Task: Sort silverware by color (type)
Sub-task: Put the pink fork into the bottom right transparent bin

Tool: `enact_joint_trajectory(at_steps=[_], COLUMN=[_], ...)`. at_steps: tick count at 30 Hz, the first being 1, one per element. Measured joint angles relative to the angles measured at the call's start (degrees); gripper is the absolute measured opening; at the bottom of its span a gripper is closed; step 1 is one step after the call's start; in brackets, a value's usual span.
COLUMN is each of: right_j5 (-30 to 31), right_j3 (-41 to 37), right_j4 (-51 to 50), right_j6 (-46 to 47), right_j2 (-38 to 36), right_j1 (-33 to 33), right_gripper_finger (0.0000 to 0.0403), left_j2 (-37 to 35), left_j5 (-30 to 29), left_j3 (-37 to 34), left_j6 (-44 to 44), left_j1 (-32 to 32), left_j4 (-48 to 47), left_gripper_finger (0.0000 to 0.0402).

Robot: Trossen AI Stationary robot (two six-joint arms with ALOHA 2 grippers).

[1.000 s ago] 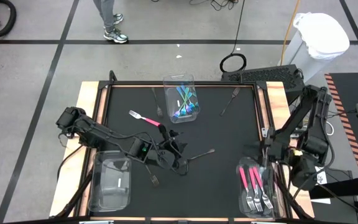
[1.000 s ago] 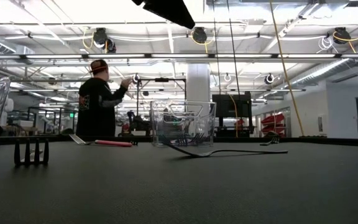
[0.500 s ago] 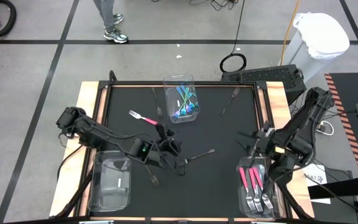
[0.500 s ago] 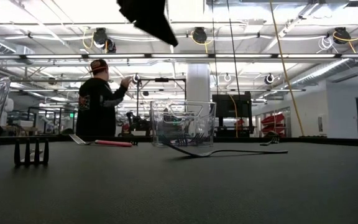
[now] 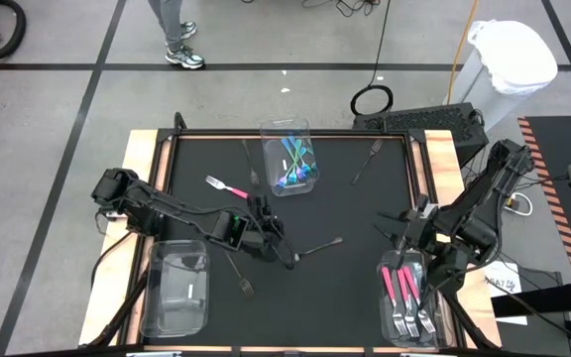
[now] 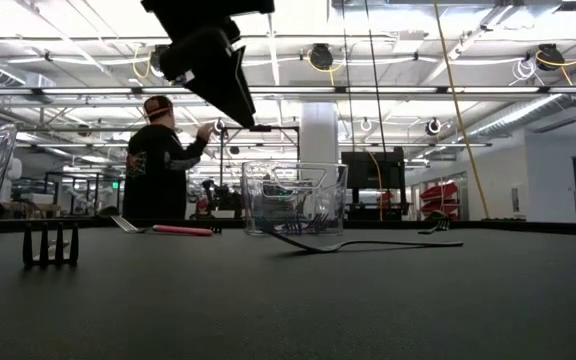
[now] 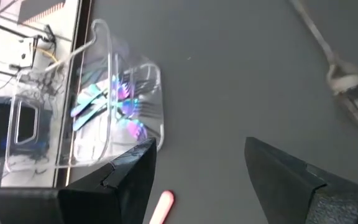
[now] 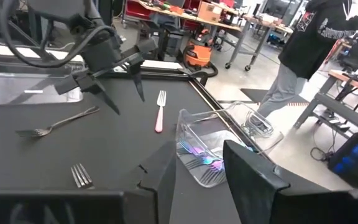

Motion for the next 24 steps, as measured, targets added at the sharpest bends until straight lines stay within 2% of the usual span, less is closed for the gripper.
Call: enact_joint_trajectory(at_steps=[3,8,17,24], right_j5=[-0.02,-0.02,-0.02,-0.04], right_j3=[0.00,0.00,0.00,0.00], right_j4=[-0.01,-0.03,-0.03,-0.03], right_j6=[-0.58,-0.84,-0.84,-0.73], right_j2=[0.00,0.00,0.00,0.00], right_j1=[0.00,0.00,0.00,0.00], right_gripper_finger=[0.0130,0.0130,0.0130,0.0130], left_j2=[0.00,0.00,0.00,0.00], left_j5=[-0.30,-5.79,-6.23,0.76], left_j3=[-0.04,-0.04,1.83,1.88], left_j6=[0.01,0.00,-1.51,-4.58], left_j1=[0.23,-0.25,-3.72,-4.25], left_j4=[-0.09,-1.94,-7.31,-13.07], left_gripper_finger=[0.0246,0.0246,0.0246,0.0246])
